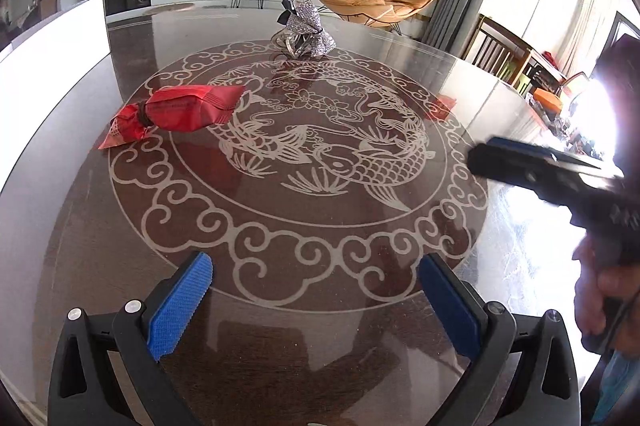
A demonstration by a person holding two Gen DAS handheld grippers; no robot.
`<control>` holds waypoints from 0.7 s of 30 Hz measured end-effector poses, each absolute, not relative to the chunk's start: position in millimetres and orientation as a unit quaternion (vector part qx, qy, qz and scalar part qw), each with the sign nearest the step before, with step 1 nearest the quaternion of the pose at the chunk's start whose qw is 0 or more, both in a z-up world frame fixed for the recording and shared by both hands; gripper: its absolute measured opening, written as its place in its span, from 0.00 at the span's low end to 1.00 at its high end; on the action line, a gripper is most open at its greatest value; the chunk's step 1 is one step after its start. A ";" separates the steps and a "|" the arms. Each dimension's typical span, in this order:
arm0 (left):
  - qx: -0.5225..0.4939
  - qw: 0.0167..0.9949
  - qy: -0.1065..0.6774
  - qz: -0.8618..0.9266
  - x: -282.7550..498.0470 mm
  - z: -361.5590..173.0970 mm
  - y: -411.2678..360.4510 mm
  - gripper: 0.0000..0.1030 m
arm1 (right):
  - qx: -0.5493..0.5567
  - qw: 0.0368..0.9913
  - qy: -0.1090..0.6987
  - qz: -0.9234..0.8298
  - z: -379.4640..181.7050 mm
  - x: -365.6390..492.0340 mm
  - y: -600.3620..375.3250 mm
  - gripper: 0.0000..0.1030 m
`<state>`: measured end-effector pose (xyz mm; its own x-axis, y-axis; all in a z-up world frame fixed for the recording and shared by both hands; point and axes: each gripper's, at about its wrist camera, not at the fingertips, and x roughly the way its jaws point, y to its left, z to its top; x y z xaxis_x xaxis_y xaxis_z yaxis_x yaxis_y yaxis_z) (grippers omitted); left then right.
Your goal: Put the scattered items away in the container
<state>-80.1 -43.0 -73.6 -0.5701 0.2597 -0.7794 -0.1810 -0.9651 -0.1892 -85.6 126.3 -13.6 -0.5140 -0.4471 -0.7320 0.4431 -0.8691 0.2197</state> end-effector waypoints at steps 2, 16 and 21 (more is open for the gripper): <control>-0.447 0.108 -0.049 0.887 -77.7 -73.6 -43.9 1.00 | 0.410 0.235 -0.013 -0.881 -12.8 -57.3 139.1 0.68; -0.492 0.054 -0.066 0.866 -82.4 -72.4 -28.3 1.00 | 0.414 0.152 0.032 -0.897 -38.6 -7.9 149.7 0.69; -0.507 0.024 -0.085 0.858 -87.0 -67.3 -28.5 1.00 | 0.421 0.154 0.022 -0.894 -43.7 -3.7 150.1 0.69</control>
